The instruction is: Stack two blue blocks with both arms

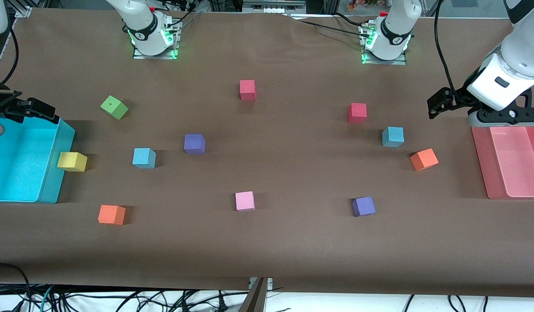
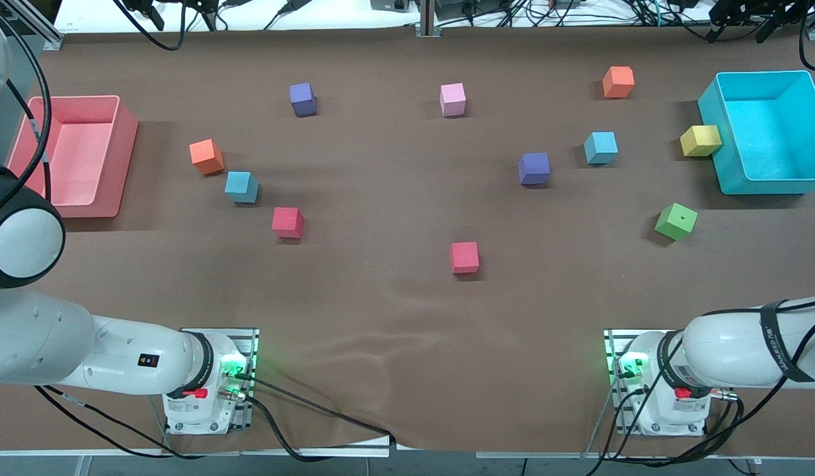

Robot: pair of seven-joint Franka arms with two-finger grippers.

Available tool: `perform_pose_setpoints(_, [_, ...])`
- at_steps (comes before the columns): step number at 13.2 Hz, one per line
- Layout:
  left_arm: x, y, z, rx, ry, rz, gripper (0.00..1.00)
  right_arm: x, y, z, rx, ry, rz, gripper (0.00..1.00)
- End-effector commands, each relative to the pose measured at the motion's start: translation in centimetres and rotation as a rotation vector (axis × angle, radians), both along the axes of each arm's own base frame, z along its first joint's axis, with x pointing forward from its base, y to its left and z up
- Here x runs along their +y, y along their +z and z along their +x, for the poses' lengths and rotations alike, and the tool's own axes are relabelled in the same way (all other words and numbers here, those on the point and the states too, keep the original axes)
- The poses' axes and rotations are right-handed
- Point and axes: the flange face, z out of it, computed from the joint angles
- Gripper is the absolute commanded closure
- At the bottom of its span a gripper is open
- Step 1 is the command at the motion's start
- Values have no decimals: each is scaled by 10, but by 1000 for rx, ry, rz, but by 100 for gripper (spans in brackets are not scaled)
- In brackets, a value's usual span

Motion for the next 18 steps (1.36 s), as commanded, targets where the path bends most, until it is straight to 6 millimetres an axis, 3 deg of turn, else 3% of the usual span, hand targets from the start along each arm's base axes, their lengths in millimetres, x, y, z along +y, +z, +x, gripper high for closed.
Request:
perform_pose_setpoints(1, [-1, 8, 0, 2, -3, 0, 0, 0, 0, -2, 8, -5, -5, 0])
perform_pose_setpoints(11, [-4, 8, 0, 2, -8, 0, 0, 0, 0, -2, 9, -5, -6, 0])
perform_pose_setpoints(16, [-5, 8, 0, 2, -10, 0, 0, 4, -41, 21, 22, -25, 0, 0])
perform_pose_setpoints(18, [-5, 8, 0, 2, -10, 0, 0, 12, -74, 32, 68, -15, 3, 0])
